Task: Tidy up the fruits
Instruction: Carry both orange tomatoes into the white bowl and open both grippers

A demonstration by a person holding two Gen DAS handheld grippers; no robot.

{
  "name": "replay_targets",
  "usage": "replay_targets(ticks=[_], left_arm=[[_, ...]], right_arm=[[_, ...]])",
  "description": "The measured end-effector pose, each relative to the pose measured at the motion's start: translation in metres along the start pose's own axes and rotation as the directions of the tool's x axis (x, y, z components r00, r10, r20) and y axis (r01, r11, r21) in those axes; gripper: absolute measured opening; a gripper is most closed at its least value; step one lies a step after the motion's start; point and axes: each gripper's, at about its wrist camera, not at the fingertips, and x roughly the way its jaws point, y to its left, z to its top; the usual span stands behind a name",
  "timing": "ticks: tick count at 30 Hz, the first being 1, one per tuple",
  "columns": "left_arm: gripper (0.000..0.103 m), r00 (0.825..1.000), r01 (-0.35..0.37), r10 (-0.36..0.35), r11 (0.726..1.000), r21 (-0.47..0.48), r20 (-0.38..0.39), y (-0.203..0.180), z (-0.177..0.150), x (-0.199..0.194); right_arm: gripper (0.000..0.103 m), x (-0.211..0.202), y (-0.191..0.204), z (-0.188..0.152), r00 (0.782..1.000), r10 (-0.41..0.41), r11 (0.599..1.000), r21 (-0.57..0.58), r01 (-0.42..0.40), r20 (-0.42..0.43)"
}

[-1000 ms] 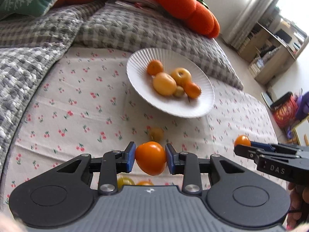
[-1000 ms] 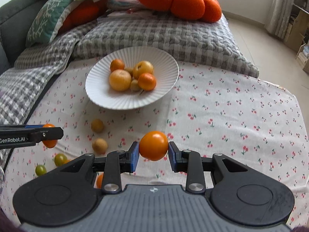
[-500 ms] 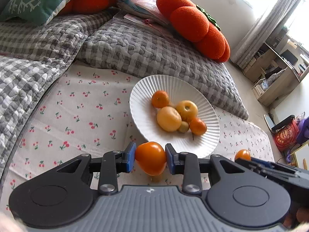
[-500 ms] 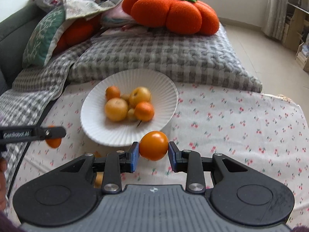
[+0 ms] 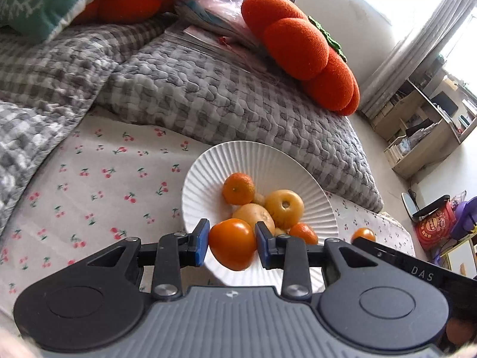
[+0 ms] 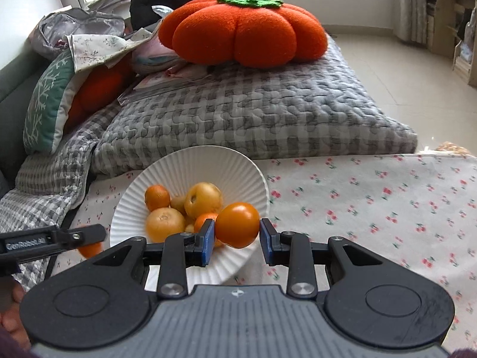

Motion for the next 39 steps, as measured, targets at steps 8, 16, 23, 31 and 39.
replay_targets(ticks=[8, 16, 23, 31, 39], left_arm=[[0.029, 1.000, 0.014, -0.014, 0.999, 0.033, 0.020, -0.001, 0.037, 0.028], [0.029, 0.993, 0.115, -0.111, 0.982, 0.148, -0.033, -0.032, 0.053, 0.080], [0.029, 0.995, 0.096, -0.086, 0.978, 0.184, -0.059, -0.030, 0.045, 0.105], [0.031, 0.995, 0.093, -0.083, 0.974, 0.204, -0.054, -0.032, 0.043, 0.106], [0.034, 0.994, 0.108, -0.103, 0.979, 0.174, -0.042, -0.025, 0.046, 0.092]], right_arm=[[0.029, 0.030, 0.002, 0.027, 0.999, 0.035, 0.999, 0.006, -0.035, 0.003], [0.029, 0.052, 0.000, 0.021, 0.998, 0.070, 0.991, -0.115, -0.070, 0.003], [0.029, 0.061, -0.001, 0.017, 0.996, 0.094, 0.985, -0.149, -0.091, 0.010], [0.033, 0.061, -0.011, 0.018, 0.994, 0.107, 0.990, -0.091, -0.105, 0.020], [0.035, 0.054, -0.028, 0.022, 0.984, 0.169, 0.984, 0.047, -0.171, 0.050]])
